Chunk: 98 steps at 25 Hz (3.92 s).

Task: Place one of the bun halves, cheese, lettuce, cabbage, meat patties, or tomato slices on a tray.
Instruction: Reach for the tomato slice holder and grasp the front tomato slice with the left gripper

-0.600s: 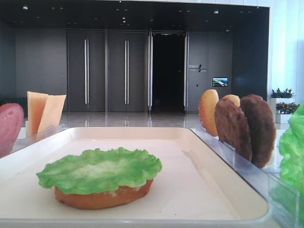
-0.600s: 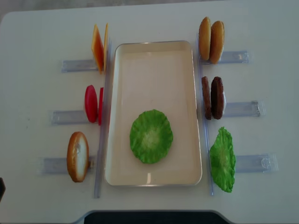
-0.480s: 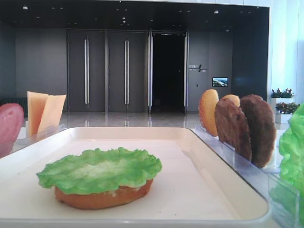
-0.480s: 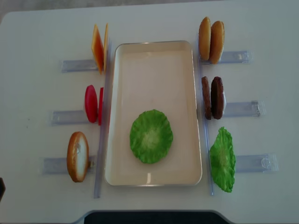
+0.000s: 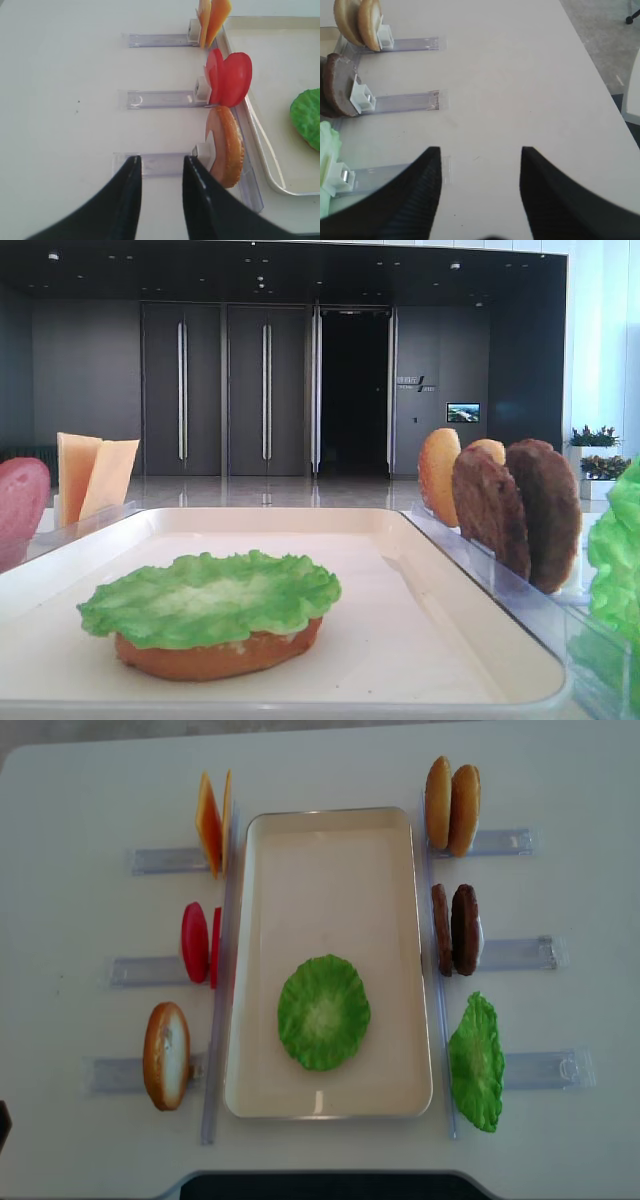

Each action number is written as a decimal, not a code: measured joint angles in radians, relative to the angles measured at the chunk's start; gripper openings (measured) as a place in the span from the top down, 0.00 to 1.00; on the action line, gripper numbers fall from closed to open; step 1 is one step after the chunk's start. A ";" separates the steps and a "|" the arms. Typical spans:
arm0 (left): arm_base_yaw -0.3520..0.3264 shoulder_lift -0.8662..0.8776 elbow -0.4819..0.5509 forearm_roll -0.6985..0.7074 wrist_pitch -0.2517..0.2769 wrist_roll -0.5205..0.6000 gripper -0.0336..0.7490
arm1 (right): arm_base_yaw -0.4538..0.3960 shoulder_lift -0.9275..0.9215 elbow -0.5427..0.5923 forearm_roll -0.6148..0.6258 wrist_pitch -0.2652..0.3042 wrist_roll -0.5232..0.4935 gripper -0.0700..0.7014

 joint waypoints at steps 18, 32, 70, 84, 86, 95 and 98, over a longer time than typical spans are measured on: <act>0.000 0.055 -0.033 0.043 0.010 -0.027 0.51 | 0.000 0.000 0.000 0.001 0.000 0.000 0.43; 0.000 0.515 -0.163 0.045 -0.088 -0.083 0.50 | 0.000 0.000 0.000 0.001 0.000 0.000 0.43; 0.000 1.601 -0.775 -0.088 -0.139 -0.055 0.50 | 0.000 0.000 0.000 -0.001 0.000 0.000 0.45; -0.363 1.634 -0.778 -0.006 -0.125 -0.222 0.50 | 0.000 0.000 0.000 0.001 0.000 0.000 0.45; -0.377 1.639 -0.778 -0.006 -0.118 -0.242 0.50 | 0.000 0.000 0.000 0.001 0.000 0.000 0.45; -0.379 1.644 -0.778 0.000 -0.072 -0.282 0.49 | 0.000 0.000 0.000 0.001 0.000 0.000 0.45; -0.379 1.652 -0.778 0.010 -0.045 -0.286 0.49 | 0.000 0.000 0.000 0.001 0.000 0.000 0.45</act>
